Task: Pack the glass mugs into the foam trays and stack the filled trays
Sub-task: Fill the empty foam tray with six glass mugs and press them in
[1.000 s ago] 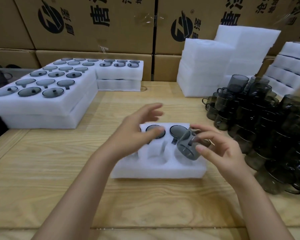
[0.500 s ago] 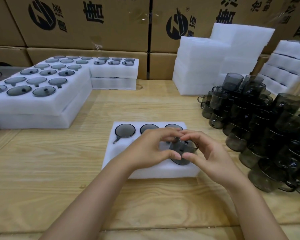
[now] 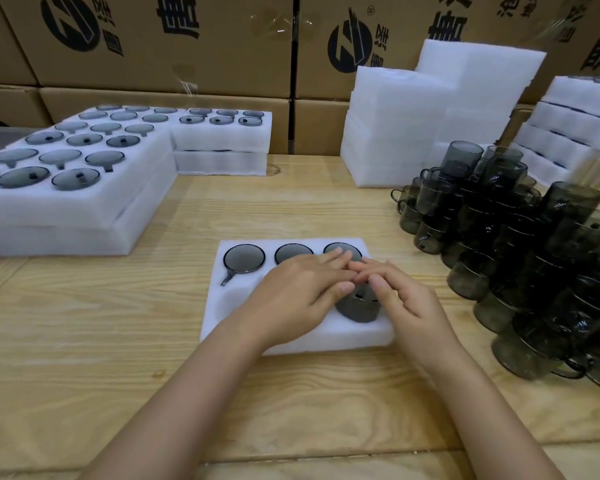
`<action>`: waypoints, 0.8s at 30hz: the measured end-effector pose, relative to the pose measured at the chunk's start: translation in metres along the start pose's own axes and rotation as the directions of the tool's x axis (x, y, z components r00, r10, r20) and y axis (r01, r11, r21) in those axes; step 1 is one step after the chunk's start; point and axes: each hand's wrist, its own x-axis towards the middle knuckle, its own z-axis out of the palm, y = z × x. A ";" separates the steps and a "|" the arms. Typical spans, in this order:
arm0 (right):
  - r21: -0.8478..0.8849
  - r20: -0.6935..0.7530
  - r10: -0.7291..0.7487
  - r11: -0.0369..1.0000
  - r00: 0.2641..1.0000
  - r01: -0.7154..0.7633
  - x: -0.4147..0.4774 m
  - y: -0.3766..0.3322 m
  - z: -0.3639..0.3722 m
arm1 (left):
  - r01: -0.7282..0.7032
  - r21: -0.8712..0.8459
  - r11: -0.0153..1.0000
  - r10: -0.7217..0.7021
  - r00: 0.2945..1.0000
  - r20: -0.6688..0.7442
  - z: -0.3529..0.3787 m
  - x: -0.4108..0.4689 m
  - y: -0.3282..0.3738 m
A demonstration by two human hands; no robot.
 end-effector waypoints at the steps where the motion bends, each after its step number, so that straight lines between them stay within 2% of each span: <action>1: -0.064 0.018 0.007 0.998 1.000 -0.005 -0.001 0.000 0.002 | 0.005 0.047 0.999 -0.006 1.000 0.014 0.000 0.000 -0.001; 5: -0.291 0.126 0.024 0.957 0.992 0.014 -0.002 0.001 0.007 | 0.095 0.124 0.988 -0.104 0.992 0.070 0.002 0.000 -0.006; 11: -0.303 0.108 -0.013 0.952 0.994 0.045 -0.004 0.000 0.011 | 0.118 0.148 0.982 -0.127 0.990 0.053 0.003 -0.004 -0.002; 13: -0.229 0.063 -0.012 0.973 0.998 0.026 -0.005 0.000 0.012 | 0.107 0.096 0.990 -0.104 0.994 -0.035 -0.004 -0.009 -0.004; 15: -0.152 0.012 0.003 0.988 1.000 -0.001 -0.004 0.000 0.011 | 0.104 -0.035 0.994 -0.109 0.972 -0.210 -0.019 -0.015 -0.012; 17: -0.151 -0.142 0.011 0.988 0.990 -0.033 -0.003 0.002 0.005 | 0.128 -0.212 0.969 -0.207 0.889 -0.409 -0.034 -0.025 -0.029; 19: -0.280 -0.403 -0.020 0.955 0.915 -0.103 0.001 0.006 -0.010 | 0.117 -0.443 0.889 -0.371 0.750 -0.548 -0.043 -0.036 -0.050; 21: -0.415 -0.564 -0.018 0.870 0.826 -0.265 0.004 0.013 -0.028 | 0.067 -0.643 0.763 -0.541 0.610 -0.578 -0.041 -0.044 -0.069; 22: -0.436 -0.590 0.056 0.818 0.806 -0.376 0.004 0.018 -0.035 | 0.064 -0.691 0.720 -0.597 0.565 -0.569 -0.038 -0.046 -0.077; 24: -0.457 -0.567 0.245 0.700 0.786 -0.548 0.004 0.027 -0.040 | 0.091 -0.736 0.671 -0.660 0.525 -0.537 -0.030 -0.047 -0.089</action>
